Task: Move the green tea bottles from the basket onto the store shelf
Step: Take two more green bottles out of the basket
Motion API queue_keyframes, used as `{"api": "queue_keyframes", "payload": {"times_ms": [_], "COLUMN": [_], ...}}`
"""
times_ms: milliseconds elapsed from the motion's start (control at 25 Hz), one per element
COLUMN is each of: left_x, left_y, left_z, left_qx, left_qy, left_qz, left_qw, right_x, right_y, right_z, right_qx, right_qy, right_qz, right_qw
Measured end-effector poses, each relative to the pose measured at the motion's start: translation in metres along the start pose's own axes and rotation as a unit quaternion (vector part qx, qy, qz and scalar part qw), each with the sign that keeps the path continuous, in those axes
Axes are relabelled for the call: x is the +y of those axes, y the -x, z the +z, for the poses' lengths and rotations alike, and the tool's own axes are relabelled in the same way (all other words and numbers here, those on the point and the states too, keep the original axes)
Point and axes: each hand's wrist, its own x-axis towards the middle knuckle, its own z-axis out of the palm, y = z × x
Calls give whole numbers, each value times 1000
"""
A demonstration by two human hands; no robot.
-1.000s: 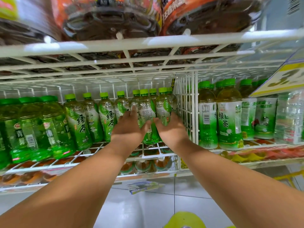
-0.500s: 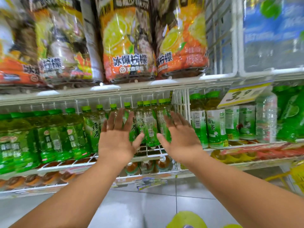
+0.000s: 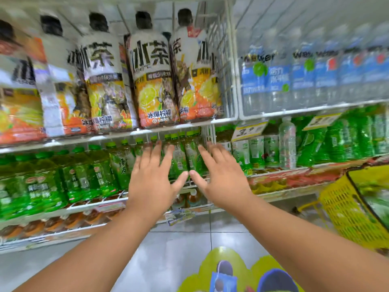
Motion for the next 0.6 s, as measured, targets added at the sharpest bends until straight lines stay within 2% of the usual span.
{"api": "queue_keyframes", "payload": {"times_ms": [160,280,600], "left_x": [30,55,165], "left_y": [34,48,86], "left_z": [-60,-110,-255], "left_qx": [1,18,56], "left_qy": [16,14,38], "left_qz": [42,64,101], "left_qw": [999,998,993], "right_x": [-4,9,86], "right_y": [47,83,229], "right_z": [-60,-114,-280], "right_qx": [2,42,105], "right_qy": [-25,-27,-13], "right_qz": [34,48,94], "right_qw": [999,998,990]}}
